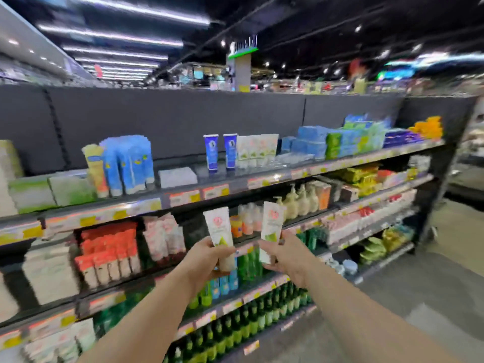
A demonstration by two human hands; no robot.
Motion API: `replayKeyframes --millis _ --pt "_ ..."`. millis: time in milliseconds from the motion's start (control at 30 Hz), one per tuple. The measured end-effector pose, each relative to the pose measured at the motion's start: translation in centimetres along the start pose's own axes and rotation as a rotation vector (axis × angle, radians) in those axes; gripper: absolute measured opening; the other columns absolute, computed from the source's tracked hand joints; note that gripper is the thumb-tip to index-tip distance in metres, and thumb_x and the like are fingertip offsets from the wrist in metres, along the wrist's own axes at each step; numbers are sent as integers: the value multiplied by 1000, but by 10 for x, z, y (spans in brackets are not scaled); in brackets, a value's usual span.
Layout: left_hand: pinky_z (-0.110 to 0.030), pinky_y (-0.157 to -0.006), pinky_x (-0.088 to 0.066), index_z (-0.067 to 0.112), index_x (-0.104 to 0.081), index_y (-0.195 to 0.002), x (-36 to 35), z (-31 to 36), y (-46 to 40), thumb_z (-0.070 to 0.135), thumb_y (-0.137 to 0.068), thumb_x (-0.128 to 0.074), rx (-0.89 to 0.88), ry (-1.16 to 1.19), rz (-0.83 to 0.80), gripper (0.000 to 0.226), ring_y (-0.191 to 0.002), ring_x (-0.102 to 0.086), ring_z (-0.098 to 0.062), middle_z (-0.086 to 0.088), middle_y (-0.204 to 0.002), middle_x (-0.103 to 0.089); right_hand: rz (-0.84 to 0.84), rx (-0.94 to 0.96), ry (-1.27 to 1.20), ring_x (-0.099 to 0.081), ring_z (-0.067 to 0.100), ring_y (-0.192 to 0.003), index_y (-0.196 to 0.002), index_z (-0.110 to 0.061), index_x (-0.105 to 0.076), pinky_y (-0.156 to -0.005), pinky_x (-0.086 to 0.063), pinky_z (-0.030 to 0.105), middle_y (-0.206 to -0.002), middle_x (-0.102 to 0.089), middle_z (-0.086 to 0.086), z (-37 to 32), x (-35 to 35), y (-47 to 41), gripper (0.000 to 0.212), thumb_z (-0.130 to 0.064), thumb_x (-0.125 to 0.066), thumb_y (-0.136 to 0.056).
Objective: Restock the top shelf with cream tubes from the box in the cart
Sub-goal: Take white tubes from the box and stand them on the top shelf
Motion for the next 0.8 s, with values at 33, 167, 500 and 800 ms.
replayKeyframes --millis 33,167,500,800 --pt "-33 -61 -53 10 -61 -100 -12 7 -11 4 -87 -65 -10 -26 -12 16 -80 -65 -25 -13 -98 -68 20 12 -26 -62 24 -102 -122 -17 -50 -89 -56 45 -110 -61 3 -6 14 -5 38 -18 -69 -89" --pt "-33 -63 -50 12 -64 -91 -44 38 -55 2 -88 -63 -94 -89 -37 11 -78 -63 -28 -16 -90 -68 45 54 -79 -61 24 -104 -122 -18 -51 -83 -58 43 -116 -61 4 -20 48 -39 38 -19 -69 -89" --pt "-46 -85 -57 21 -65 -98 -49 118 -207 25 -84 -73 -279 -267 37 16 -93 -69 -22 -6 -100 -73 181 188 176 -66 17 -91 -109 -24 -61 -72 -55 30 -101 -70 -1 -89 99 -181 30 -20 -75 -83" --pt "-26 -79 -49 37 -52 -92 -84 172 -298 23 -91 -65 -416 -338 102 20 -88 -55 -2 21 -92 -56 235 222 184 -67 16 -88 -102 -19 -65 -71 -55 32 -94 -72 -3 -140 155 -312 24 -18 -77 -81"
Point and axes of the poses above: each hand's wrist, its own y-axis away from the middle knuckle, its own x-axis out of the back of the hand, z = x × y, the point moved 9 cm from there along -y, towards the middle knuckle
